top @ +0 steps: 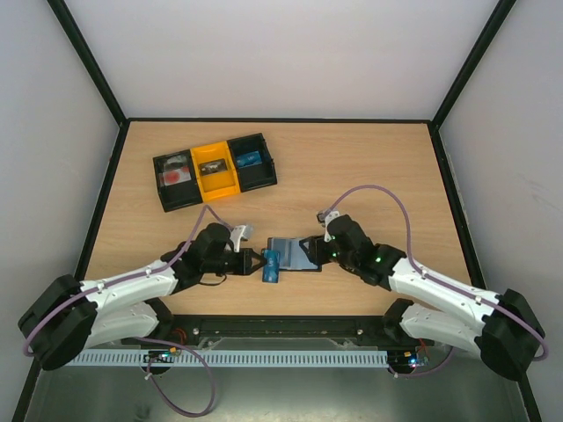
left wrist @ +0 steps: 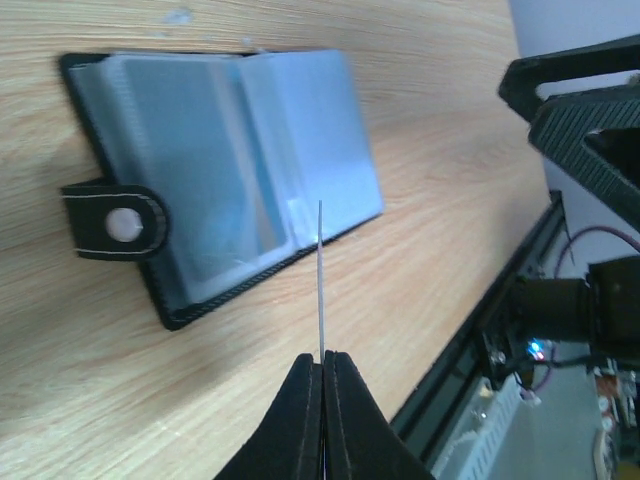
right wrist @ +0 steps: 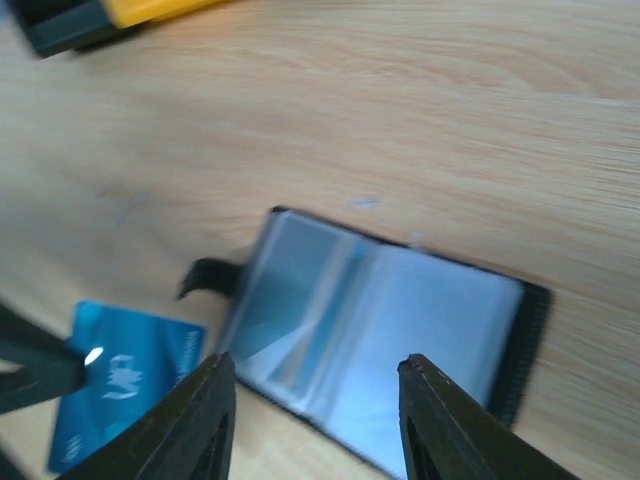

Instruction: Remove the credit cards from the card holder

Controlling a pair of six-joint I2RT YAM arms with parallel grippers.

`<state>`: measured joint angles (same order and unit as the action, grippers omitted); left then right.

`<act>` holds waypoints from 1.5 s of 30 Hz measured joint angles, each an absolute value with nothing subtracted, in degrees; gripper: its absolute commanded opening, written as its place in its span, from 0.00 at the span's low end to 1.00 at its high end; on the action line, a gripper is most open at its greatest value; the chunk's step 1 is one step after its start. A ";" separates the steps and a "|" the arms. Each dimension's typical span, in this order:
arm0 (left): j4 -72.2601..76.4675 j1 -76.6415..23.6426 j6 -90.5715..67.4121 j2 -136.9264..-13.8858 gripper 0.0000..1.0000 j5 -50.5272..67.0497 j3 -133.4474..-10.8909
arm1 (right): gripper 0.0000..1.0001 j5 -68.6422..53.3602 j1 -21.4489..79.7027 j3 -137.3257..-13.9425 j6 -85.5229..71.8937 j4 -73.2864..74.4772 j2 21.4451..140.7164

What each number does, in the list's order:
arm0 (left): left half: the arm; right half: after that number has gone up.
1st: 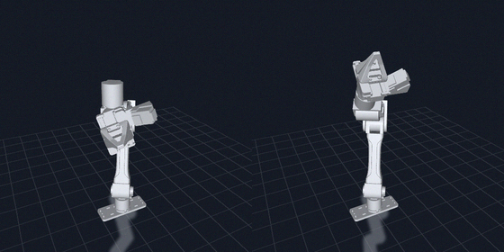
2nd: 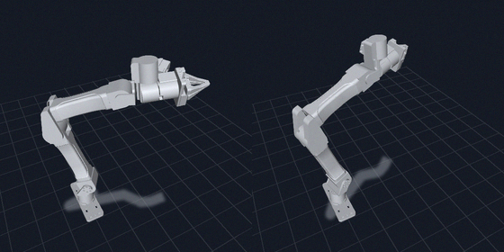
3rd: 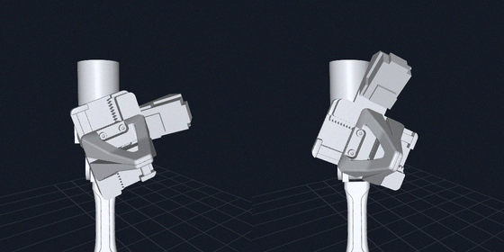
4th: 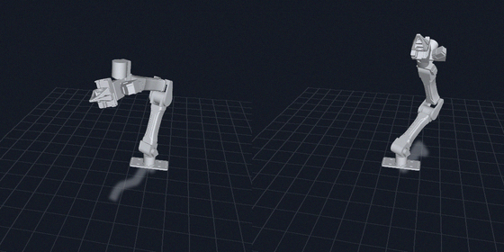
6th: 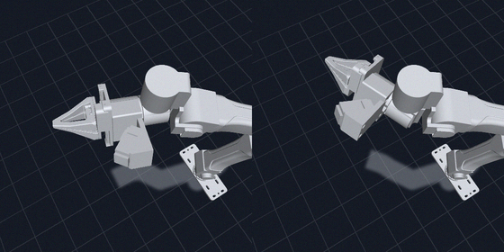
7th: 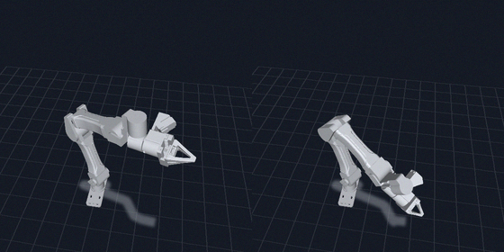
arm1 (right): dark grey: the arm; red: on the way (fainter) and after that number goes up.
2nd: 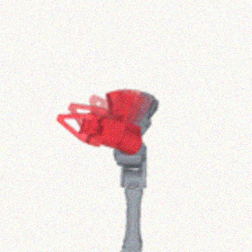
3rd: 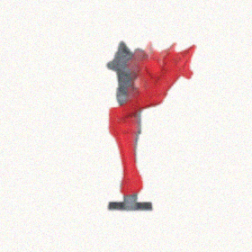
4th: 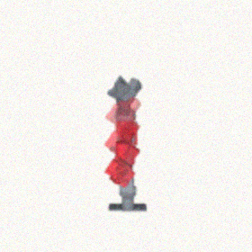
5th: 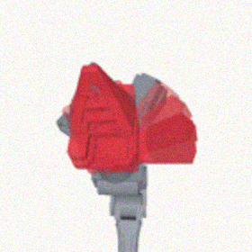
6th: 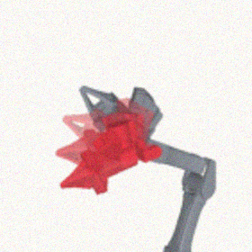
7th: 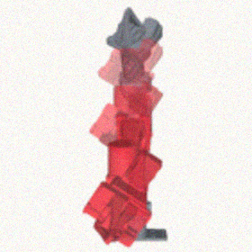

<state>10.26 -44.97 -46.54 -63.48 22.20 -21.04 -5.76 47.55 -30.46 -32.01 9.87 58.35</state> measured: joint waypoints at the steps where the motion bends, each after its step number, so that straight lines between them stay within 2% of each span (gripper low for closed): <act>1: 9.93 -44.97 -46.00 -62.87 0.03 23.09 -21.19 | 0.46 -8.05 47.55 -30.46 -31.55 9.82 57.30; 7: 9.56 -44.97 -43.90 -60.36 0.03 30.92 -22.37 | 0.52 -23.20 47.55 -29.98 -29.69 8.36 55.00; 13: 10.09 -44.97 -43.42 -56.55 0.03 37.23 -22.46 | 0.60 -32.71 47.55 -29.95 -29.15 7.09 55.11; 15: 10.31 -44.97 -43.05 -56.03 0.03 38.72 -22.46 | 0.54 -35.03 47.55 -29.71 -29.23 5.58 55.16; 20: 10.37 -44.97 -42.50 -55.96 0.03 40.62 -22.46 | 0.30 -40.23 47.55 -28.32 -30.20 1.69 55.96; 24: 10.35 -44.97 -42.19 -55.99 0.03 41.65 -22.46 | 0.22 -42.78 47.31 -26.39 -31.48 -0.56 55.94; 28: 10.37 -44.97 -41.80 -56.01 0.03 42.30 -22.46 | 0.04 -44.34 47.18 -26.11 -31.75 -0.97 56.05; 30: 9.98 -44.95 -41.56 -56.03 0.03 42.46 -22.46 | 0.02 -45.17 47.05 -25.82 -31.86 -1.69 56.07; 32: 9.19 -44.73 -41.36 -56.27 0.10 42.35 -22.46 | 0.02 -46.28 47.00 -25.54 -32.40 -2.72 56.07; 35: 8.45 -44.69 -40.80 -56.36 0.36 41.34 -22.46 | 0.02 -47.09 47.00 -24.84 -33.21 -4.47 56.05; 37: 7.38 -44.64 -40.56 -56.27 0.58 39.48 -22.70 | 0.02 -47.31 47.22 -24.77 -33.71 -5.89 56.05; 42: 2.33 -43.53 -40.73 -52.27 0.74 29.50 -24.88 | 0.02 -45.67 47.27 -24.18 -36.38 -9.19 55.75; 45: 1.06 -42.87 -42.59 -47.22 0.79 24.05 -24.95 | 0.02 -42.30 47.27 -23.18 -39.77 -12.32 54.70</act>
